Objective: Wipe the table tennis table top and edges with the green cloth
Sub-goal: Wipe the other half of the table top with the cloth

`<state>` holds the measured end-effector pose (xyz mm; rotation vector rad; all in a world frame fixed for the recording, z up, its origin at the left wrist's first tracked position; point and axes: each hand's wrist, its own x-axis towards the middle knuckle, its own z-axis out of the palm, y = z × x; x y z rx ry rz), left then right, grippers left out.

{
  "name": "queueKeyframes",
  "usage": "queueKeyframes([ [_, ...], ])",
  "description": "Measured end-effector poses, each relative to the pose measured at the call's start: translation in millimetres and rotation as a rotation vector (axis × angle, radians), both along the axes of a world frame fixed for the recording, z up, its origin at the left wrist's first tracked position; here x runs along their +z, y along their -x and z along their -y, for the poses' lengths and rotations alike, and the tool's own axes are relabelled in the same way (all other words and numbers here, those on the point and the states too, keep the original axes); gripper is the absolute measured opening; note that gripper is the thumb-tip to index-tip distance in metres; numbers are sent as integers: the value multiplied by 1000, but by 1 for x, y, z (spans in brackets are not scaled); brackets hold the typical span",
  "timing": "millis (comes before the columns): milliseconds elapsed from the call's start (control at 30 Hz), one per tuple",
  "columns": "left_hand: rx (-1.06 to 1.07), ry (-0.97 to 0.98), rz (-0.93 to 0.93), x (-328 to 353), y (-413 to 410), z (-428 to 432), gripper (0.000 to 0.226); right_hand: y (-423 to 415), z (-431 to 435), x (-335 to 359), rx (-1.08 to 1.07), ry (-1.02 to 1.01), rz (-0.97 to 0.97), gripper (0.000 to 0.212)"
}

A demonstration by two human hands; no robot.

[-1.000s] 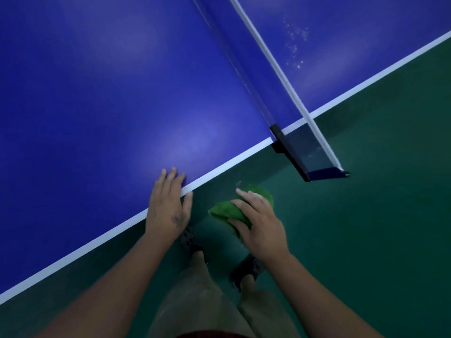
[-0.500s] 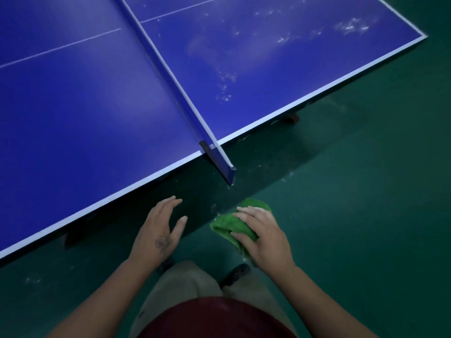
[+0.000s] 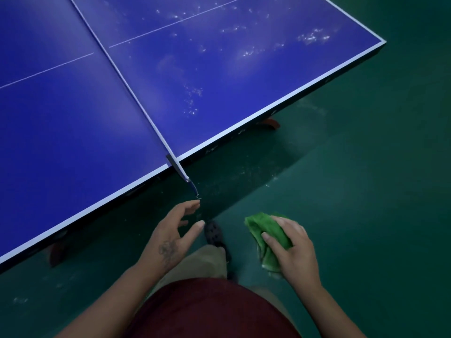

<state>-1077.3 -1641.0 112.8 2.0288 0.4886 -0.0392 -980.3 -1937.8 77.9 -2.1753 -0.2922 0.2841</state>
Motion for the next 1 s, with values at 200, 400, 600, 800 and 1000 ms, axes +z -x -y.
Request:
queueKeyframes([
  [200, 14, 92, 12, -10, -61, 2, 51, -61, -1, 15, -65, 17, 41, 39],
  [400, 91, 174, -13, -21, -127, -11, 49, -136, -9, 24, -72, 68, 9, 50],
  [600, 182, 250, -27, -24, -189, -31, 45, -212, -31, 40, -64, 22, 51, 38],
  [800, 329, 259, -3, -25, -235, -28, 43, -287, -39, 32, 44, -3, 38, 49],
  [1000, 590, 240, 45, -22, -268, 2, 43, -372, -50, 23, 302, -65, -37, 47],
])
